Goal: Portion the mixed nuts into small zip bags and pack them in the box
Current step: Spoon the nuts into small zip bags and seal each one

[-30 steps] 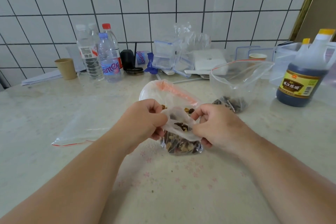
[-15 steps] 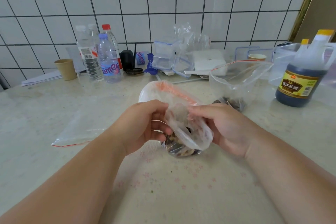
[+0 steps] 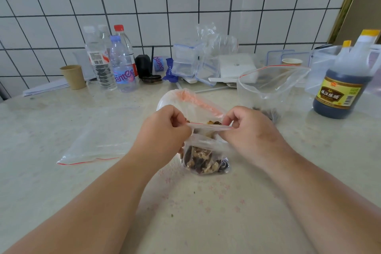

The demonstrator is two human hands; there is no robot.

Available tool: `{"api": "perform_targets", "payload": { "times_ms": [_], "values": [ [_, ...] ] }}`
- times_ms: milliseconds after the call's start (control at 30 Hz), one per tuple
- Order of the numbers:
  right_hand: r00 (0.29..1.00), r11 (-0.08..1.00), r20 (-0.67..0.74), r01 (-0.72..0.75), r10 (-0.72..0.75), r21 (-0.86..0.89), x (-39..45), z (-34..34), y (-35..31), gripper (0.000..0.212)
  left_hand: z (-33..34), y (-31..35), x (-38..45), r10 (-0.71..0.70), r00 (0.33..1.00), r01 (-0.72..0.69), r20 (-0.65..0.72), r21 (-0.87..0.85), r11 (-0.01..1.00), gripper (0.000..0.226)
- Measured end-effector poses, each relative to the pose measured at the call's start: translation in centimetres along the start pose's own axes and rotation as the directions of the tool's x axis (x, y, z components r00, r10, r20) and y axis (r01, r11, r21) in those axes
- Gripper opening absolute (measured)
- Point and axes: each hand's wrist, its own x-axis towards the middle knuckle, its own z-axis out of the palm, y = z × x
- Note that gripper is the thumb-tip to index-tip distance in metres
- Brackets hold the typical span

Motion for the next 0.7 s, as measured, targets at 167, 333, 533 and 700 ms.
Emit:
{"api": "perform_targets", "payload": {
  "times_ms": [167, 333, 533, 700],
  "values": [
    [0.926, 0.816, 0.338, -0.322, 0.167, 0.48, 0.0, -1.1, -0.5, 0.031, -0.7, 0.1, 0.2, -0.199, 0.964, 0.258, 0.177, -0.437, 0.861, 0.021],
    [0.799, 0.397, 0.599, -0.565, 0.046, 0.723, 0.3, -1.7, -0.9, 0.039, -0.9, 1.0, 0.0, -0.211, 0.889, 0.446, 0.406, -0.668, 0.596, 0.021],
    [0.846, 0.238, 0.533, -0.515, -0.014, 0.823, 0.0, -1.5, -1.1, 0.025, -1.1, 1.1, -0.1, -0.129, 0.89, 0.436, 0.437, -0.734, 0.52, 0.014],
    [0.966, 0.691, 0.202, -0.259, 0.164, 0.675, 0.1, 0.3, -0.5, 0.032, -0.4, 1.3, -0.5, -0.177, 0.945, 0.306, 0.273, -0.56, 0.77, 0.029]
  ]
}}
